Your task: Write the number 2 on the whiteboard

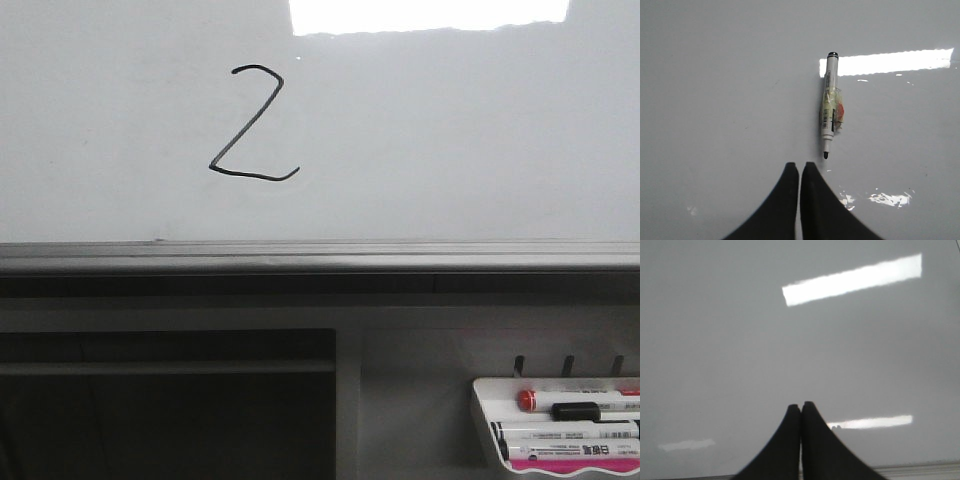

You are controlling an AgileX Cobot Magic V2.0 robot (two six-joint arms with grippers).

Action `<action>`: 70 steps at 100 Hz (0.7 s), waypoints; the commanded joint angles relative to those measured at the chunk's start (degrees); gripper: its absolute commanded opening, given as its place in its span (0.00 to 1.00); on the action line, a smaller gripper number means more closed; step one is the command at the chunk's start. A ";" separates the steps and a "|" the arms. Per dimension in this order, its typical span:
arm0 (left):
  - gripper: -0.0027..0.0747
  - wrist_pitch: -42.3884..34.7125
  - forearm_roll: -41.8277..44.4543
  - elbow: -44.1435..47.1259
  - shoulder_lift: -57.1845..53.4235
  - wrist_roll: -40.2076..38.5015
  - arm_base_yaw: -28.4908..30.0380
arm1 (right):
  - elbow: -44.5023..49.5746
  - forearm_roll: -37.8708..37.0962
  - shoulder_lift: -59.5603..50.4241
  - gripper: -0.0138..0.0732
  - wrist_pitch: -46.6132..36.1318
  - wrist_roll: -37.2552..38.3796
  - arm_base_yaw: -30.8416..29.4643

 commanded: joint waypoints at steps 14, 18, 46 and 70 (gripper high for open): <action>0.01 -4.10 -0.10 0.73 -0.74 -0.10 0.21 | 0.62 0.01 -0.58 0.07 -5.82 -0.01 -0.37; 0.01 -4.10 -0.10 0.73 -0.74 -0.10 0.21 | 0.72 0.01 -0.58 0.07 -5.82 -0.01 -0.37; 0.01 -4.10 -0.10 0.73 -0.74 -0.10 0.21 | 1.44 16.06 -0.68 0.07 -3.70 -18.63 -0.37; 0.01 -4.10 -0.10 0.73 -0.74 -0.10 0.21 | 1.44 9.97 -1.11 0.07 -3.04 -19.04 -0.37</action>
